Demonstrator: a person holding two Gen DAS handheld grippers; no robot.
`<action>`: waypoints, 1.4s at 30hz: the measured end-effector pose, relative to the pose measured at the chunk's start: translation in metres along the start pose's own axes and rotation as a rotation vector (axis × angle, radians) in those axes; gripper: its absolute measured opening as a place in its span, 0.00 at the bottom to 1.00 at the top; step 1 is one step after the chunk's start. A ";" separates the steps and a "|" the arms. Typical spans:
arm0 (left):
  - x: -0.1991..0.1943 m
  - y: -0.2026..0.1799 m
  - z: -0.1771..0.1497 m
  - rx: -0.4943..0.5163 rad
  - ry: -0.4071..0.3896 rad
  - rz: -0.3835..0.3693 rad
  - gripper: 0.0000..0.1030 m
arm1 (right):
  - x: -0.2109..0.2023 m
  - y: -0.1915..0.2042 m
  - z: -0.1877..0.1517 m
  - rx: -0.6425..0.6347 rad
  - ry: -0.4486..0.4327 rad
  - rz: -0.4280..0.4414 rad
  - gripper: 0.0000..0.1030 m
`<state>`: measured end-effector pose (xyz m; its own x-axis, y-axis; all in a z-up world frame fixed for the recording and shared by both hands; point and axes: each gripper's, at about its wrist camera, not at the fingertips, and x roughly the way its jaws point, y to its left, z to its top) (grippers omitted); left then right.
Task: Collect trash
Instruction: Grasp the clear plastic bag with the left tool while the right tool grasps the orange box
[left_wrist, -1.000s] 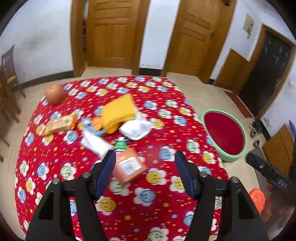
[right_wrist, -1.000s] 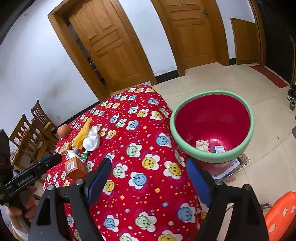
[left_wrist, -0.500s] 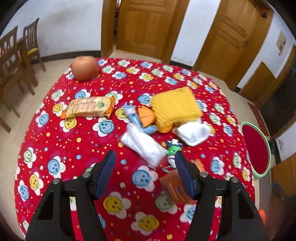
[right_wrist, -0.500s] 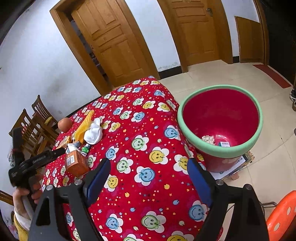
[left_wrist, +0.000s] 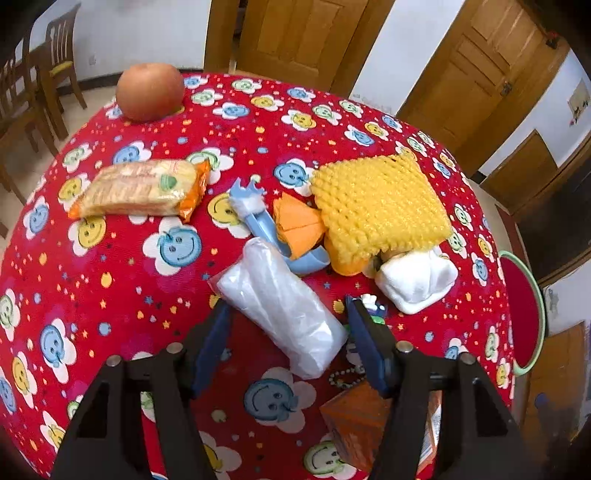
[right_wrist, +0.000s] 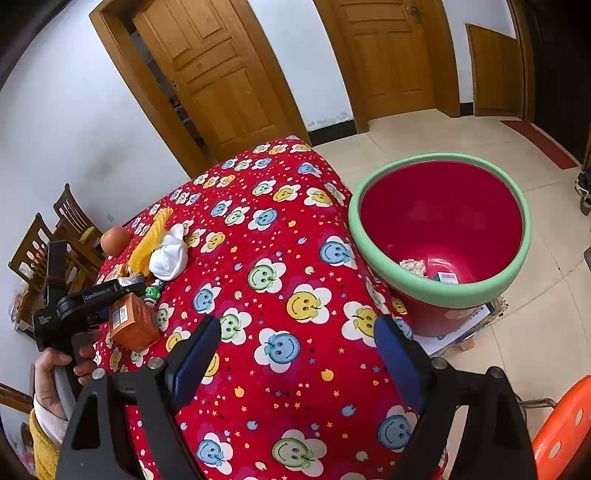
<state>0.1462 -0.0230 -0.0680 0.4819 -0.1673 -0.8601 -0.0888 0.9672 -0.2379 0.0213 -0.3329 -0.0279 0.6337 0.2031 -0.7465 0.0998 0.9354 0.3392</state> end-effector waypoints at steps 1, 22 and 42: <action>0.001 -0.001 0.000 0.013 0.000 0.005 0.54 | 0.001 0.001 0.000 -0.002 0.003 0.000 0.84; -0.080 0.041 -0.032 0.048 -0.129 -0.013 0.41 | 0.008 0.064 -0.004 -0.109 0.003 0.073 0.84; -0.106 0.097 -0.059 0.042 -0.182 0.053 0.40 | 0.046 0.175 -0.025 -0.306 0.063 0.111 0.84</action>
<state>0.0356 0.0773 -0.0264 0.6277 -0.0819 -0.7742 -0.0839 0.9815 -0.1719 0.0490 -0.1526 -0.0175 0.5781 0.3168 -0.7520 -0.2083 0.9483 0.2394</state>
